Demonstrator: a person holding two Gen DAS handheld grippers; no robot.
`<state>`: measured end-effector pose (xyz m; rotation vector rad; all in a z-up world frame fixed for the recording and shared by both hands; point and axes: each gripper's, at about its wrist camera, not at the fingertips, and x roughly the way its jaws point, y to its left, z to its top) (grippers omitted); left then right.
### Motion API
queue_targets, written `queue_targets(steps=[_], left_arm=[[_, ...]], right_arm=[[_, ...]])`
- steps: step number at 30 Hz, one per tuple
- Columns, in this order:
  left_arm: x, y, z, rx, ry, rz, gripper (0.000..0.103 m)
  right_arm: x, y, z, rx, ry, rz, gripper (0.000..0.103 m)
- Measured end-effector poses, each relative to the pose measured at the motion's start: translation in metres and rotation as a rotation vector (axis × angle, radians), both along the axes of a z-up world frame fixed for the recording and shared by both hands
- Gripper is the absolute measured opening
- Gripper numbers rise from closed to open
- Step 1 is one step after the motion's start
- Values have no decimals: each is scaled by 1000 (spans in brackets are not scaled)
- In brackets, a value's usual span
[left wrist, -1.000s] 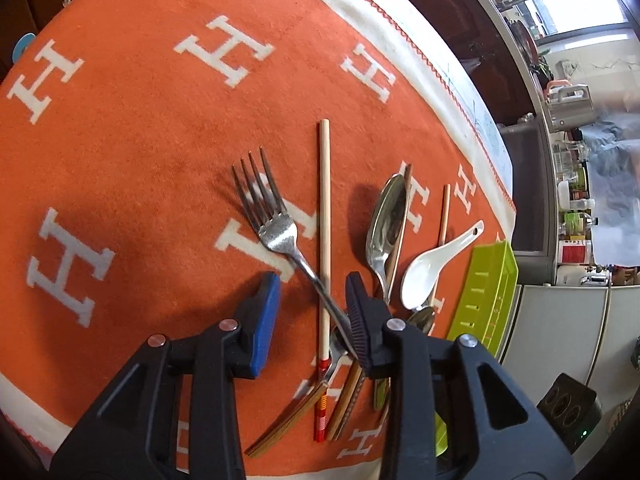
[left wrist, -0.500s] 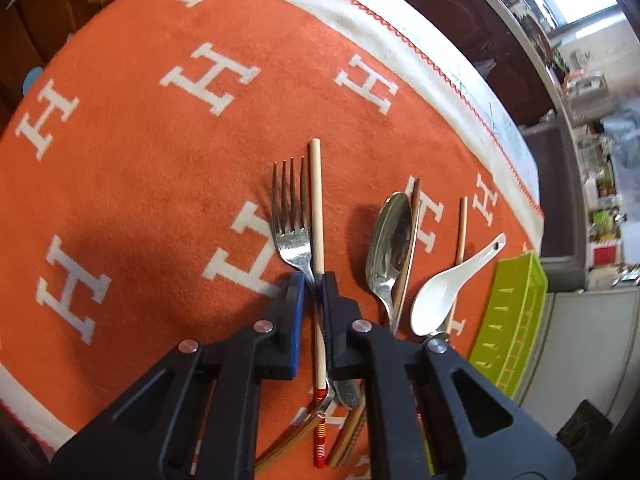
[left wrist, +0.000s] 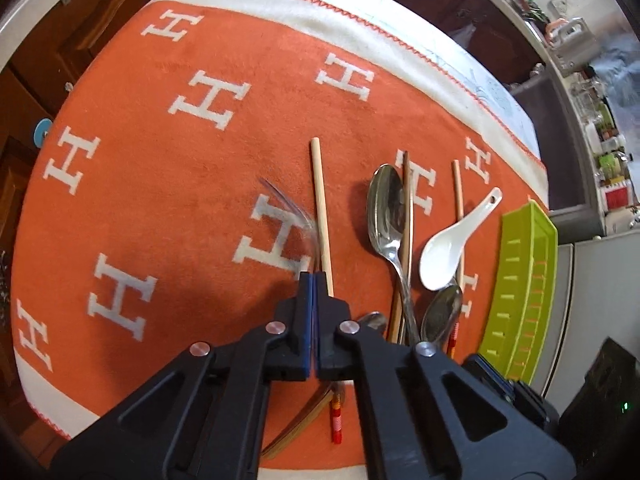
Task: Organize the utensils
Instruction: 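Lower the left tool onto a silver fork and close on its handle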
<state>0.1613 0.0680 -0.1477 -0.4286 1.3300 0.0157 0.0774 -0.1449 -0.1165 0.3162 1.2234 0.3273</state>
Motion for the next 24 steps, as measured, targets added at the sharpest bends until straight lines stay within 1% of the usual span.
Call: queue_targets(steps=[3, 5, 6, 8, 10, 11, 13, 17, 22, 23, 24], left_arm=[[-3, 5, 6, 15, -16, -25, 0], [-4, 11, 4, 9, -8, -31, 0], [-4, 13, 2, 1, -2, -31, 0], [-5, 15, -3, -42, 9, -39, 0], [-6, 17, -8, -92, 24, -22, 0], [-6, 17, -11, -102, 27, -18, 0], [-5, 16, -12, -117, 22, -15, 0], [-3, 11, -15, -103, -1, -10, 0], [-1, 11, -25, -158, -6, 13, 0], [0, 11, -27, -168, -7, 18, 4], [-1, 10, -30, -172, -8, 24, 5]], right_arm=[[3, 7, 1, -6, -5, 21, 7], [6, 13, 4, -11, -14, 40, 7], [7, 16, 5, -12, -18, 47, 7], [9, 21, 8, -14, -28, 58, 7], [11, 26, 11, -11, -39, 66, 7], [11, 28, 13, -9, -43, 71, 7], [12, 30, 14, -7, -45, 76, 7], [10, 33, 14, -13, -42, 82, 7], [7, 31, 12, -22, -33, 76, 7], [7, 30, 13, -24, -32, 74, 7], [8, 29, 13, -25, -31, 73, 7]])
